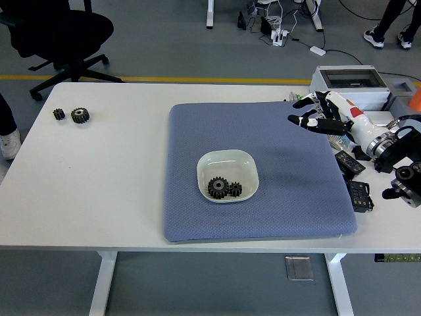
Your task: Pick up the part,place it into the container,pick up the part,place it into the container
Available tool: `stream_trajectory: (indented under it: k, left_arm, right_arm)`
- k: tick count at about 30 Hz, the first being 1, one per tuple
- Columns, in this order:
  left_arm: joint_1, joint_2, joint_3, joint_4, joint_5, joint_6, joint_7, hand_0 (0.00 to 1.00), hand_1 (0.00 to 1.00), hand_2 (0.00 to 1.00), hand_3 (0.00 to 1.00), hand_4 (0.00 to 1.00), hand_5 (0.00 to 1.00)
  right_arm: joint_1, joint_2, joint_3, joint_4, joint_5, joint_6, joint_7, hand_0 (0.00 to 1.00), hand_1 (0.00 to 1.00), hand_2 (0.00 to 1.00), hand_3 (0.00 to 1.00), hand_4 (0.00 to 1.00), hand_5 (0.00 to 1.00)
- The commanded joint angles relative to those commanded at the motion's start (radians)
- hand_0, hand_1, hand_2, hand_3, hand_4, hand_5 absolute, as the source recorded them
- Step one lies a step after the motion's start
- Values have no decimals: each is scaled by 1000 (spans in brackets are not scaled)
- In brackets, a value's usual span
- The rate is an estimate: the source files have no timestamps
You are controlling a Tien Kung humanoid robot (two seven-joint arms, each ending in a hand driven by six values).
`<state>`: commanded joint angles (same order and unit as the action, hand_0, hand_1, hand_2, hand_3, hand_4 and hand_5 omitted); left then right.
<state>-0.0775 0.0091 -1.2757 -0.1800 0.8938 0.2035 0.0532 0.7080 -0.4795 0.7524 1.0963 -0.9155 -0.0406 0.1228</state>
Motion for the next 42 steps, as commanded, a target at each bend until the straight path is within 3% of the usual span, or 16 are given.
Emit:
stream_trajectory:
  k: [3,4,5,7,10,11,14,16,17,22,31,35,42]
  left_arm:
    - [1,-3,-4,0,5,0,0,751,747,787,588,667,597]
    - [2,-3,-7,0,8,0,0,751,747,787,588,667,597]
    - [3,-4,-10,0,10,0,-1,750,745,786,587,666,599]
    - [7,-9,-18,0,14,4,-1,750,745,786,587,666,599]
    - [7,-9,-16,0,20,5,4,750,745,786,587,666,599]
    - [7,-9,-12,0,20,4,5,751,743,785,586,665,600]
    - [3,-9,-20,0,34,2,8,751,743,785,586,665,600]
    - [2,-9,-27,0,37,4,7,751,743,785,586,665,600]
    - [2,-9,-31,0,40,4,6,750,743,782,585,667,606]
    - [0,-8,-30,0,50,1,9,750,743,782,585,667,606]
    - [13,-9,-27,0,53,3,13,748,737,781,582,664,607]
    - [17,-9,-27,0,57,4,16,747,736,782,582,661,604]
    - [14,-9,-18,0,51,1,17,746,735,780,582,658,602]
  right_arm:
    - [-71,4,77,21,130,65,1,554,622,758,649,998,763]
    - [-99,17,109,25,169,88,-3,554,622,758,649,998,763]
    - [-122,27,144,27,215,105,-7,647,686,775,683,998,822]
    - [-168,67,212,26,299,141,-21,647,686,775,683,998,822]
    - [-211,107,276,23,422,157,-24,647,686,775,683,998,822]
    - [-222,115,291,24,468,159,-22,824,813,841,797,998,847]
    - [-265,136,355,38,573,155,-15,824,813,841,797,998,847]
    - [-287,142,381,48,536,147,-3,824,813,841,797,998,847]
    - [-303,146,397,54,501,141,9,955,892,896,848,998,868]
    - [-367,171,470,74,384,124,26,955,892,896,848,998,868]
    - [-510,263,607,108,177,88,56,978,883,885,854,998,886]
    - [-544,282,622,109,166,81,77,975,879,877,846,998,873]
    - [-542,278,637,113,186,59,105,970,864,858,828,998,860]
